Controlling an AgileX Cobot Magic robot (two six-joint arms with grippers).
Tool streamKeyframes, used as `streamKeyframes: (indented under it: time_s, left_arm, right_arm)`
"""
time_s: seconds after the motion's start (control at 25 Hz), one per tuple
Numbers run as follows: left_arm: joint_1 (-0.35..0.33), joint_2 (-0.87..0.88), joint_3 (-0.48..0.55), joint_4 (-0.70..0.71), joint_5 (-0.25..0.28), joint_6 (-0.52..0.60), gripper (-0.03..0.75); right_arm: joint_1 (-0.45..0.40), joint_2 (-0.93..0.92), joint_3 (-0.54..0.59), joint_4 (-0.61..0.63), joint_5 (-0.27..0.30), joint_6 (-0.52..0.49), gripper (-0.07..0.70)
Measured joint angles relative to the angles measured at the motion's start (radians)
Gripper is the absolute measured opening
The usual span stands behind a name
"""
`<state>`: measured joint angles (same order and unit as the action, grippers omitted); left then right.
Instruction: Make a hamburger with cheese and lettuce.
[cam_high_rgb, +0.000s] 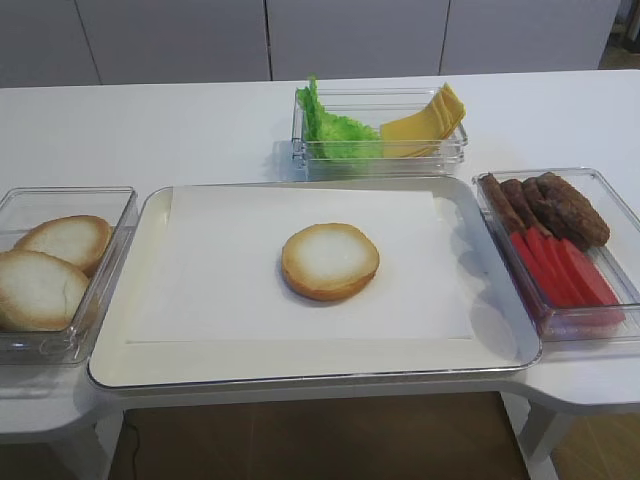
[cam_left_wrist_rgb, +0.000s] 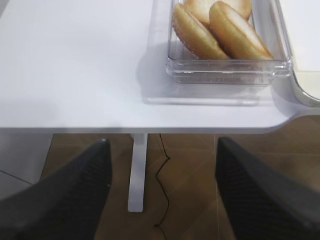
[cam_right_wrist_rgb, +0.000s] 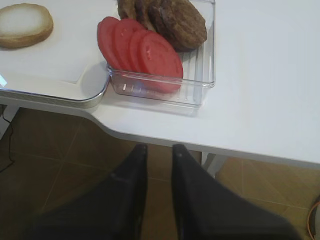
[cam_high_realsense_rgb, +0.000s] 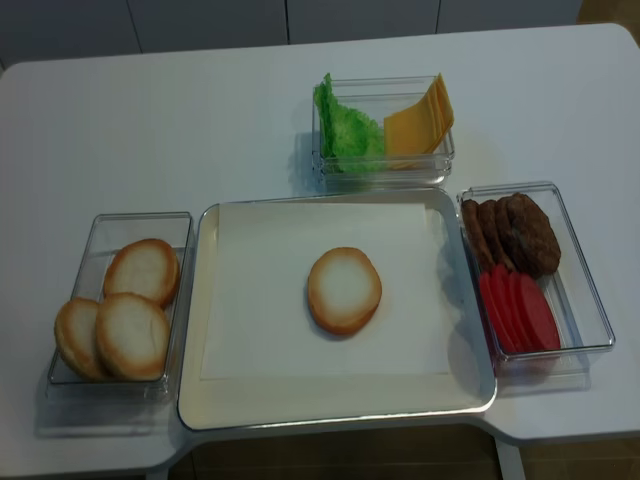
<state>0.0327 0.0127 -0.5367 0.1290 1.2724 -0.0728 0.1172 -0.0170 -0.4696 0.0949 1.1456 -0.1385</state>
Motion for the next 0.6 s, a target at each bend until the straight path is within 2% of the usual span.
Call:
streamKeyframes:
  time_s: [0.44, 0.6]
  left_arm:
    - [0.002, -0.028, 0.008, -0.004, -0.001, 0.002, 0.477]
    - [0.002, -0.03, 0.021, -0.047, -0.044, 0.022, 0.477]
  right_arm:
    - [0.0, 0.0, 0.0, 0.0, 0.0, 0.0, 0.135]
    - [0.0, 0.0, 0.0, 0.0, 0.0, 0.0, 0.135]
